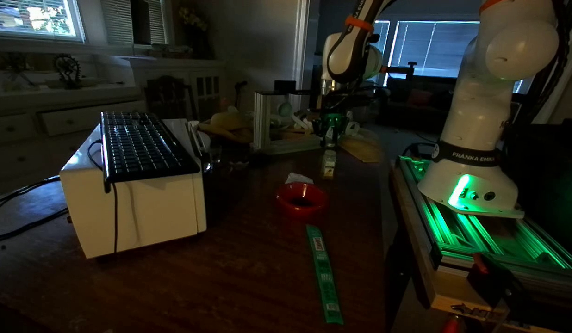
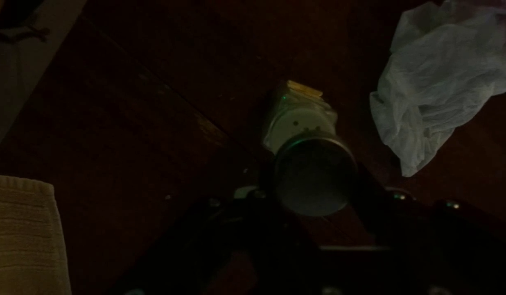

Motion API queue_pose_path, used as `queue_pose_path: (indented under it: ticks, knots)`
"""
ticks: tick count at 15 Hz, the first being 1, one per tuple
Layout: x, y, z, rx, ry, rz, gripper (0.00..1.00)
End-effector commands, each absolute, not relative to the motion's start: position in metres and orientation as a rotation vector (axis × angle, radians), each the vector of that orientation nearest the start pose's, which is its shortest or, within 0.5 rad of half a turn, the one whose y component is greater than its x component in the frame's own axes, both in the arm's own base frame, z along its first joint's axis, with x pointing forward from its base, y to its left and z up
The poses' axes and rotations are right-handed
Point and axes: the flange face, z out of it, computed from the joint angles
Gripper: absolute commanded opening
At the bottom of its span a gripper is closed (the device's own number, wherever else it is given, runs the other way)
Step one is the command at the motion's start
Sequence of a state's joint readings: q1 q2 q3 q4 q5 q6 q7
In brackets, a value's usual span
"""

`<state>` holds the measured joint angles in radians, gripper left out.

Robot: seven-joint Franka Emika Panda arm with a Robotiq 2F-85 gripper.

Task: Remove the lid from the glass jar.

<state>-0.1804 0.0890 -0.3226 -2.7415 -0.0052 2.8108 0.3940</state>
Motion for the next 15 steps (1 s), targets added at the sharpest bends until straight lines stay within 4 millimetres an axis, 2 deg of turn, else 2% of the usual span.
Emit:
queue_pose_path:
  ticks: [1,5,8,12,15]
  knots:
    - [0.326,-0.213,0.198,-2.809,1.473,0.045,0.23]
    - [0.304,-0.244,0.186,-2.73,1.634,0.064,0.23]
    - [0.297,-0.261,0.176,-2.642,1.772,0.049,0.23]
    - [0.302,-0.274,0.15,-2.553,1.933,0.045,0.23]
    - [0.315,-0.284,0.129,-2.458,2.054,0.062,0.23]
